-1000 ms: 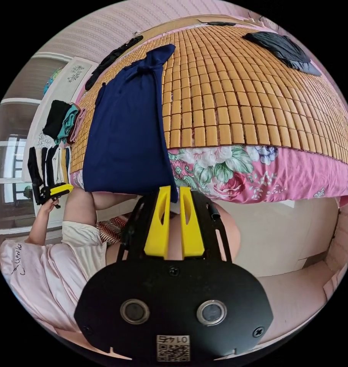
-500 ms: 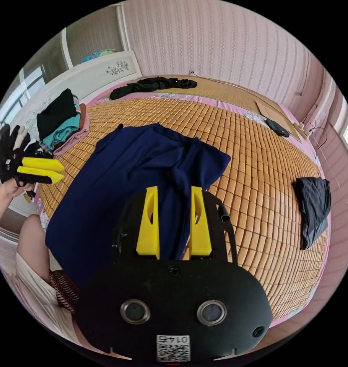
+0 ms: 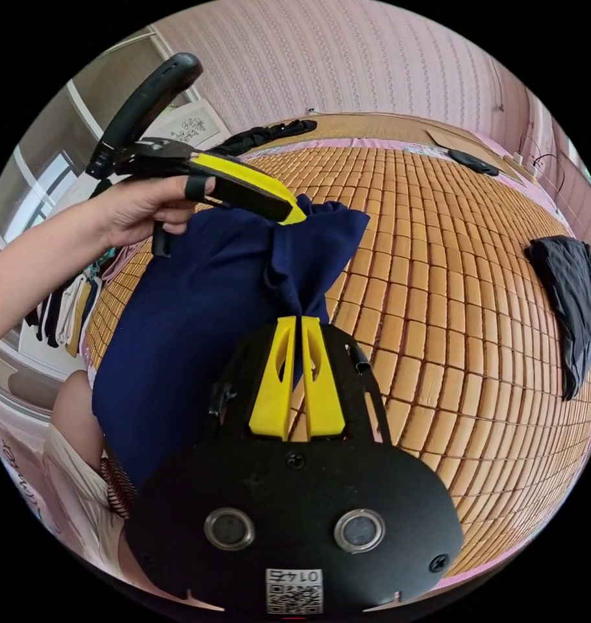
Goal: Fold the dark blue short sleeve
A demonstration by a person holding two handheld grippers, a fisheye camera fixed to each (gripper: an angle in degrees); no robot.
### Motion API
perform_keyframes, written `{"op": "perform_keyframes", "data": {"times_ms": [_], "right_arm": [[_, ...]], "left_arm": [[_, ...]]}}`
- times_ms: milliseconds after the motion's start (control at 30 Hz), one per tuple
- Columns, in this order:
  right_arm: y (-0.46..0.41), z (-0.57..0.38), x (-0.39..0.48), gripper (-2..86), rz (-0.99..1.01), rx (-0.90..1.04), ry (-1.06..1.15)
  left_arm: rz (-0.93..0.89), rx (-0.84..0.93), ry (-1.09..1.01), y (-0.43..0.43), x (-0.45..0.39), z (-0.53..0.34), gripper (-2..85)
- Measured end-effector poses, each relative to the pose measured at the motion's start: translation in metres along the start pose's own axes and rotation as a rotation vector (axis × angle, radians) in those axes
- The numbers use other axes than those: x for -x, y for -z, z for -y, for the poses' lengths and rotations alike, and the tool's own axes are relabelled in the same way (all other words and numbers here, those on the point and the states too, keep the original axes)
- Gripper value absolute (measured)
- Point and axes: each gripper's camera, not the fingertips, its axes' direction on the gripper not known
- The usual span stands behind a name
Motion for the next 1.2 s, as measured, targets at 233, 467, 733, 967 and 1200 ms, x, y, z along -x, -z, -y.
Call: {"op": "perform_keyframes", "data": {"times_ms": [233,467,733,967,1200], "right_arm": [[0.010,0.001,-0.037,0.3,0.084,-0.022,-0.027],[0.040,0.001,-0.088,0.2,0.128,-0.072,-0.130],[0.062,-0.005,-0.155,0.1,0.153,-0.069,-0.262],[0.088,-0.004,-0.199,1.5,0.108,-0.150,-0.323],[0.064,0.023,-0.203,6.6,0.079,-0.105,-0.275]], "left_arm": [[0.038,0.147,-0.035,-0.027,-0.006,0.054,0.6],[0.001,0.166,-0.074,-0.006,-0.020,0.134,-0.8],[-0.079,0.091,-0.155,-0.015,-0.059,0.219,0.5],[-0.055,0.043,-0.172,-0.016,-0.044,0.239,6.1],[0.085,0.019,-0.047,-0.012,0.038,0.213,7.7]]}}
